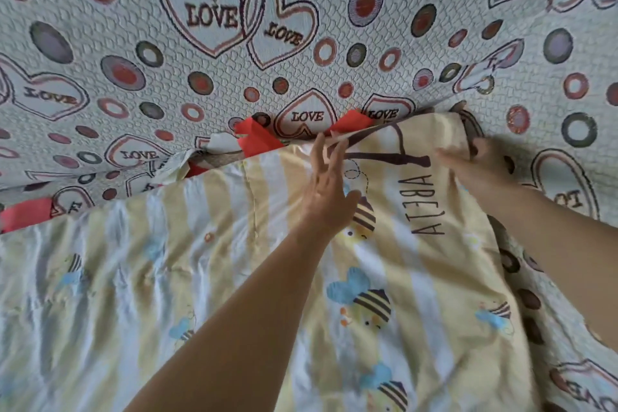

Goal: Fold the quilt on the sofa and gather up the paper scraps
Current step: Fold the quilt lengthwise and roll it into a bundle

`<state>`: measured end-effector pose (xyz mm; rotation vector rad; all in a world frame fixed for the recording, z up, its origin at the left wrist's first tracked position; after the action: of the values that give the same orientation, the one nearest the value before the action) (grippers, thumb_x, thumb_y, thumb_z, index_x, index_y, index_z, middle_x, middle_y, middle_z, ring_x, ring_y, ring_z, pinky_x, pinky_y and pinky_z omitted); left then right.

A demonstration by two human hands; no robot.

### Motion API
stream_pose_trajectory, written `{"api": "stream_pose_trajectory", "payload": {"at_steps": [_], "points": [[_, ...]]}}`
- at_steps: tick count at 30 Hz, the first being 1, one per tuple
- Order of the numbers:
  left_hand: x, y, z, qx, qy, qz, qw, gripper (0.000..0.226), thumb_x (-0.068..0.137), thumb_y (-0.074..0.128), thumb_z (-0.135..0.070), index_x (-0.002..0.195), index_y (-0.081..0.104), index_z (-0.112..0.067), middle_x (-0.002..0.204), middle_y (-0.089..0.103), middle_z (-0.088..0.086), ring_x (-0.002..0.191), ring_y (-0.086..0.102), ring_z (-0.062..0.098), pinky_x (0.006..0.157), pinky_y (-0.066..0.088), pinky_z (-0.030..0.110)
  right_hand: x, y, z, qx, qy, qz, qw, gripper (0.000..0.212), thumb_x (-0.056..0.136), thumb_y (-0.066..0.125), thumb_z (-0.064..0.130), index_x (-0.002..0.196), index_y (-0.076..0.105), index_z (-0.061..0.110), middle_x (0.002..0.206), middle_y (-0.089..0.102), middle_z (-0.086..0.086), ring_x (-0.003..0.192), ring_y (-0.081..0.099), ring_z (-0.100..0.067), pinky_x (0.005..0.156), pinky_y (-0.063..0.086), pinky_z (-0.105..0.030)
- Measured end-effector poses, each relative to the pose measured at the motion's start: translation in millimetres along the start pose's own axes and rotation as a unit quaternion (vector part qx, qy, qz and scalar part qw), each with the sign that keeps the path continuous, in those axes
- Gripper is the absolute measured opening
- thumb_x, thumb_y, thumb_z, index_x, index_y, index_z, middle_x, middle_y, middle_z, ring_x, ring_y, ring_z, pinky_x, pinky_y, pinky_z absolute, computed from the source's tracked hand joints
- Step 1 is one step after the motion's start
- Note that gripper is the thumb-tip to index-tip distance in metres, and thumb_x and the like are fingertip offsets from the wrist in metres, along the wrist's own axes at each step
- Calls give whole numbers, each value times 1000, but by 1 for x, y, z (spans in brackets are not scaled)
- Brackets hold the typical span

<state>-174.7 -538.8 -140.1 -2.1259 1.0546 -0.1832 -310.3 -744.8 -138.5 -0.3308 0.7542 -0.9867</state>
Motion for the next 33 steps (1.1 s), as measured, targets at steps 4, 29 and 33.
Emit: {"api": "stream_pose_trajectory", "payload": {"at_steps": [4,29,33], "points": [[-48,26,-17,77,-9,2,997,84,85,65,-32,155,17,-32,165,-3,-5,149,13,17,121,13,41,-21,-15,-33,-45,63,106,991,64,57,82,52,108,66,19,102,70,-1,87,65,-16,78,51,-31],[-161,124,-120,-56,-123,176,975,92,73,73,-57,143,29,-16,119,35,-5,126,36,21,108,32,31,-128,-50,-70,-97,104,226,964,28,79,69,34,85,68,7,73,68,-11,74,65,-27,70,47,-34],[-152,132,-126,-62,-210,120,968,52,89,57,-29,134,35,-14,129,45,5,122,48,27,99,41,35,-113,-49,-66,-127,72,301,942,33,72,68,40,86,73,11,85,74,-6,87,68,-26,83,50,-36]]}}
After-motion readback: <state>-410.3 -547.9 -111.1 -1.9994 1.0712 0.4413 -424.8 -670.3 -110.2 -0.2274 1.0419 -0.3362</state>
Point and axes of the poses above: each hand's wrist, its own x-axis towards the middle knuckle, its own y-axis out of the palm, z = x × y, the point moved 3 cm from there along x, towards the middle knuckle
